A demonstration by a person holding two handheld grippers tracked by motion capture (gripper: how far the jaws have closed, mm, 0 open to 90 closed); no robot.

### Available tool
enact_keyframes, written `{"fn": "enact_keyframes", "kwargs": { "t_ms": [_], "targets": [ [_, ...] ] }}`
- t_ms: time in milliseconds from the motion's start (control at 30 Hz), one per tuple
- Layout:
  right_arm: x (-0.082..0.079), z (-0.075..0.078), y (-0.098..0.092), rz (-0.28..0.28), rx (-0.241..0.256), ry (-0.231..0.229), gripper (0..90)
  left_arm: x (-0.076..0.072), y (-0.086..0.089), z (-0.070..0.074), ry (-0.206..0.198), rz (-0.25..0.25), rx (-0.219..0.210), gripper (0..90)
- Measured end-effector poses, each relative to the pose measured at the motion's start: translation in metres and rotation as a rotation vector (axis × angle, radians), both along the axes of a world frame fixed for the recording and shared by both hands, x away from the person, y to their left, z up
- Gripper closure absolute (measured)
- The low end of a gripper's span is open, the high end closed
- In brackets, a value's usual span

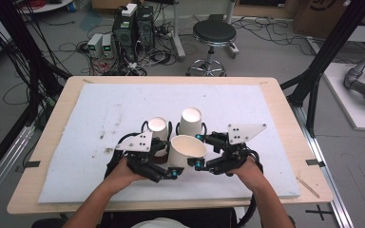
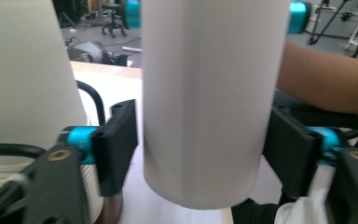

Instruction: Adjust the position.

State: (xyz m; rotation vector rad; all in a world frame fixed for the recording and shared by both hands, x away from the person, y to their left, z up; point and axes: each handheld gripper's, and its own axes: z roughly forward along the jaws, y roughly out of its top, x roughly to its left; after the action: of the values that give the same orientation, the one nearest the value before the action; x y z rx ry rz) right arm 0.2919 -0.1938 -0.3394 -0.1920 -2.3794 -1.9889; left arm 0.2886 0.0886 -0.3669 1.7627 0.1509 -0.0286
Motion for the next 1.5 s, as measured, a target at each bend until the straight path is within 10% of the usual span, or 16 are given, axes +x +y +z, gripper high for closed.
{"fn": "enact_keyframes", "kwargs": {
  "t_ms": [300,500,867,1500],
  "targets": [
    [-0.0026,0.0012,0.0055,0.005,-0.034,-0.014,39.1,-0.0011,-0.0015,-0.001,-0.01,-0.026,0.01,36.6],
    [-0.0041,-0.0006,0.0067,-0.021,0.033,-0.005,20.7,-0.0002,0.0018,0.0005,-0.009,-0.013,-0.022,35.9],
    [-0.0028,-0.002,0.0082,-0.023,0.022,-0.01,36.2,-0.0007,0.0007,-0.0001,-0.003,-0.009,-0.023,35.8],
    [-0.0042,0.0022,0.0084,-0.009,-0.04,-0.031,37.1,-0.0024,-0.0011,0.0009,-0.02,-0.02,0.011,36.6]
  ]
}}
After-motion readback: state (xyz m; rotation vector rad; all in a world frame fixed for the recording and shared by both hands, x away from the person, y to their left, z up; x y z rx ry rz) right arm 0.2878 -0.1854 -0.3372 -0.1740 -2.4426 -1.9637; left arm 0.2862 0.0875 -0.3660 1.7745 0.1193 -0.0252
